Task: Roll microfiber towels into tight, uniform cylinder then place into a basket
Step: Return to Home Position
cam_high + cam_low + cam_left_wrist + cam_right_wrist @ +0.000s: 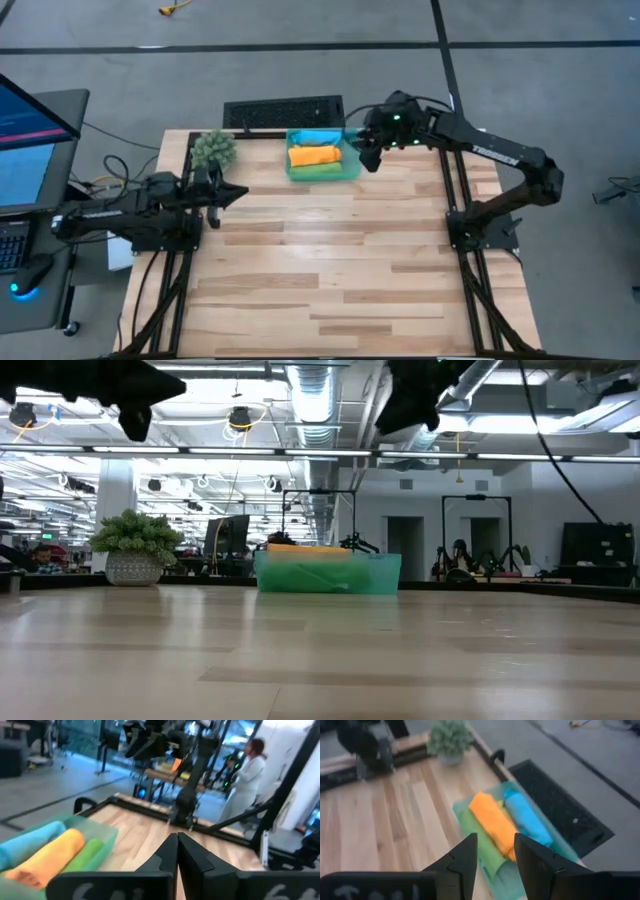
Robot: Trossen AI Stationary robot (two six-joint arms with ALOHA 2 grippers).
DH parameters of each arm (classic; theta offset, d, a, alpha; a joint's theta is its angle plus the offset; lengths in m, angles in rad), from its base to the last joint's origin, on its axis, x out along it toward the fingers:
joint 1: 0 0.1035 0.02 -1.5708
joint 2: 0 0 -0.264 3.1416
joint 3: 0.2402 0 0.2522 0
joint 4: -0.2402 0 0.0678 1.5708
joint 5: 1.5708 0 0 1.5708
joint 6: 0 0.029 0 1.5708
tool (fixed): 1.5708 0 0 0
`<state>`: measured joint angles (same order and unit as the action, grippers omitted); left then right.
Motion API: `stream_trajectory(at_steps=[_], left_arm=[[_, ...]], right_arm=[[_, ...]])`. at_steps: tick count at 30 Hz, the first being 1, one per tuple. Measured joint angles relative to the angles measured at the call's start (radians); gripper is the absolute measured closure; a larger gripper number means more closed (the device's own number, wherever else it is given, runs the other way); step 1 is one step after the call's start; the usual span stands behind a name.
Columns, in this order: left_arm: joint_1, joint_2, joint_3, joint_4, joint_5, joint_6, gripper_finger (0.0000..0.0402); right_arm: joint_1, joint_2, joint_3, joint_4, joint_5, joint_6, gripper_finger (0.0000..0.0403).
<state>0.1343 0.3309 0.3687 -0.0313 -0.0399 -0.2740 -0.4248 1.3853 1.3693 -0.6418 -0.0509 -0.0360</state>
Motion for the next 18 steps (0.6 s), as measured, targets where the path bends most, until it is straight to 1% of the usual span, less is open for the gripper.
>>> stream_trajectory(at_steps=[3, 9, 15, 18], left_arm=[[-0.012, -0.072, -0.063, 0.047, -0.002, -0.014, 0.0401], [-0.017, -0.191, -0.178, 0.089, -0.008, -0.065, 0.0401], [-0.017, -0.273, -0.288, 0.224, -0.009, -0.087, 0.0401], [-0.017, -0.299, -0.328, 0.242, -0.020, -0.087, 0.0401]], right_arm=[[-0.011, -0.052, 0.000, 0.000, 0.001, 0.025, 0.0251], [-0.014, -0.148, 0.000, -0.011, 0.000, 0.044, 0.0251], [-0.014, -0.215, 0.001, -0.054, 0.000, 0.076, 0.0251], [-0.014, -0.241, 0.001, -0.093, 0.000, 0.089, 0.0251]])
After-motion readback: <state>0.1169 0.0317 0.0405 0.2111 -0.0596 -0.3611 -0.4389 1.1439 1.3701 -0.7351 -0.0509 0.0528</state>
